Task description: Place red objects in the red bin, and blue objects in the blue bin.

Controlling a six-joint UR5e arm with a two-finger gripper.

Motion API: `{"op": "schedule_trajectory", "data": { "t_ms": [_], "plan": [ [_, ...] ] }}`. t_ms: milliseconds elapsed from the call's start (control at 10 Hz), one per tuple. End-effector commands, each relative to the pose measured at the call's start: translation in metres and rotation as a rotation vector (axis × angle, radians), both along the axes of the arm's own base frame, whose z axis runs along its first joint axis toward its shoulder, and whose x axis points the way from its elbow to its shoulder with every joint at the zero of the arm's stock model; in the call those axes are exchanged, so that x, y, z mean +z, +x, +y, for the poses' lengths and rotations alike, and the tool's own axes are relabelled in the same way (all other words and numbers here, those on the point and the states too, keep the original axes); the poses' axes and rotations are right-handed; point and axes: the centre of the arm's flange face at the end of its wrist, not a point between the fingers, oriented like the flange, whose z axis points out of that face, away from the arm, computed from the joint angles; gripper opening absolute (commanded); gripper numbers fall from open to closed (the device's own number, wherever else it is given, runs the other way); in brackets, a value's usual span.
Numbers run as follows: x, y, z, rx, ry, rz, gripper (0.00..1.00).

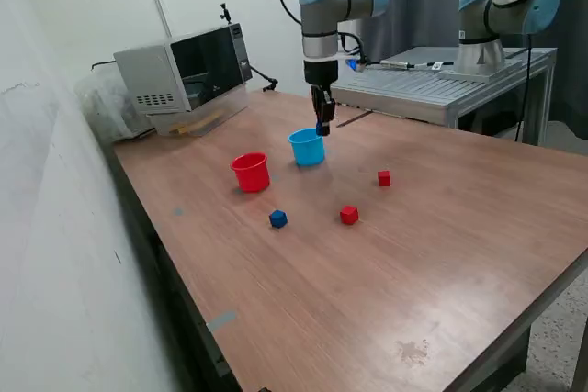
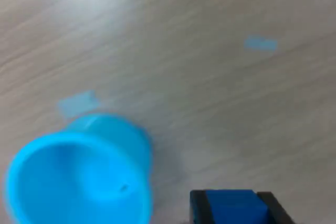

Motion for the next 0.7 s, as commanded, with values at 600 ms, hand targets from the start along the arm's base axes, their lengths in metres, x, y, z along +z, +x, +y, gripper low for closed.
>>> {"op": "schedule_trajectory", "data": {
  "t_ms": [600],
  "plan": [
    [-0.013, 0.007, 0.077, -0.112, 0.074, -0.079, 0.00]
  ]
}}
